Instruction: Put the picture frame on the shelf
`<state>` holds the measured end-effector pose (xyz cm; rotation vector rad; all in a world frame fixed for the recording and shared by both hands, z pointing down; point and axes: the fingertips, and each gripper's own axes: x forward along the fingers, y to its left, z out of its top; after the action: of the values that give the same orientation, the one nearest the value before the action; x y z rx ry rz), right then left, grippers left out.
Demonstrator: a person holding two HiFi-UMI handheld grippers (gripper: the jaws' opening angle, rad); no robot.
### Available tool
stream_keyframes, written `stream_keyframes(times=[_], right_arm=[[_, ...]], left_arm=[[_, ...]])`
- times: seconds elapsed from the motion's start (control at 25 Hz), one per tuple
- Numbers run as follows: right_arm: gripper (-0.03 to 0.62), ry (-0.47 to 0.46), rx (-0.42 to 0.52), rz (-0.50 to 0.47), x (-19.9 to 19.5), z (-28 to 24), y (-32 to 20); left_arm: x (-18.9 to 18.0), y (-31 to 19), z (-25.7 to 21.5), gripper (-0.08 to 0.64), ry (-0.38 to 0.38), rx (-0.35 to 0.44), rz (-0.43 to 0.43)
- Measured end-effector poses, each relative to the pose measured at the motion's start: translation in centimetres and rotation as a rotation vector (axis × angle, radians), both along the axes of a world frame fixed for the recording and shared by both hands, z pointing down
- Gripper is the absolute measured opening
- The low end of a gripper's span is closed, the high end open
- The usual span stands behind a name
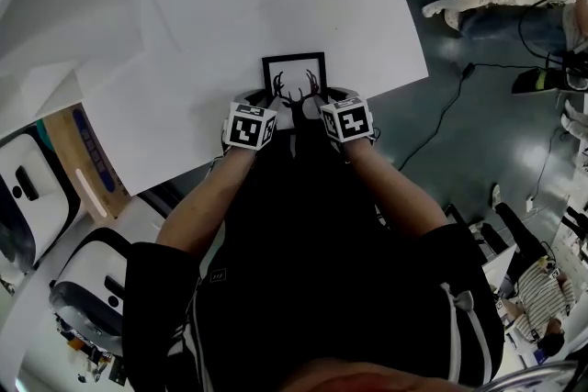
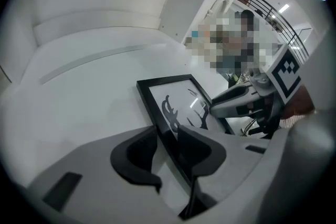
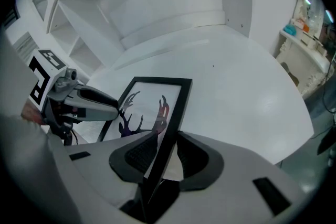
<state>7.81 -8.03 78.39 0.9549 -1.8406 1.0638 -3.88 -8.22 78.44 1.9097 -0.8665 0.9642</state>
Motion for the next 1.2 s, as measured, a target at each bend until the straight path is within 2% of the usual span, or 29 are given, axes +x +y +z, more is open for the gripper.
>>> stream_keyframes(times=[0.08, 0.24, 0.52, 0.8, 1.0, 1.2], right_arm=[[0.127, 0.004, 0.008, 0.002, -0.1, 0.1, 0.0], [0.111, -0.05, 0.0, 0.039, 0.4, -0.4, -0.2], [0.095, -0.085, 0.033, 0.048, 0.3, -2.2, -0.6], [0.092, -0.088, 0.088, 0.028, -0.4, -4.1, -1.3], [0.084, -0.099, 0.133, -0.019, -1.5, -5.4, -2.1], [0.081, -0.111, 0.136, -0.054, -2.2, -6.3, -2.2]], left_arm=[[-0.1, -0.1, 0.1, 0.123, 0.002, 0.002, -0.013], [0.0, 0.1, -0.4, 0.115, 0.016, -0.009, -0.054], [-0.6, -0.3, -2.9, 0.098, 0.038, 0.051, -0.12], [-1.4, -0.7, -5.6, 0.089, 0.056, 0.112, -0.16], [-2.5, -0.1, -6.7, 0.084, 0.088, 0.115, -0.228], [-3.3, 0.8, -7.3, 0.081, 0.108, 0.117, -0.285]])
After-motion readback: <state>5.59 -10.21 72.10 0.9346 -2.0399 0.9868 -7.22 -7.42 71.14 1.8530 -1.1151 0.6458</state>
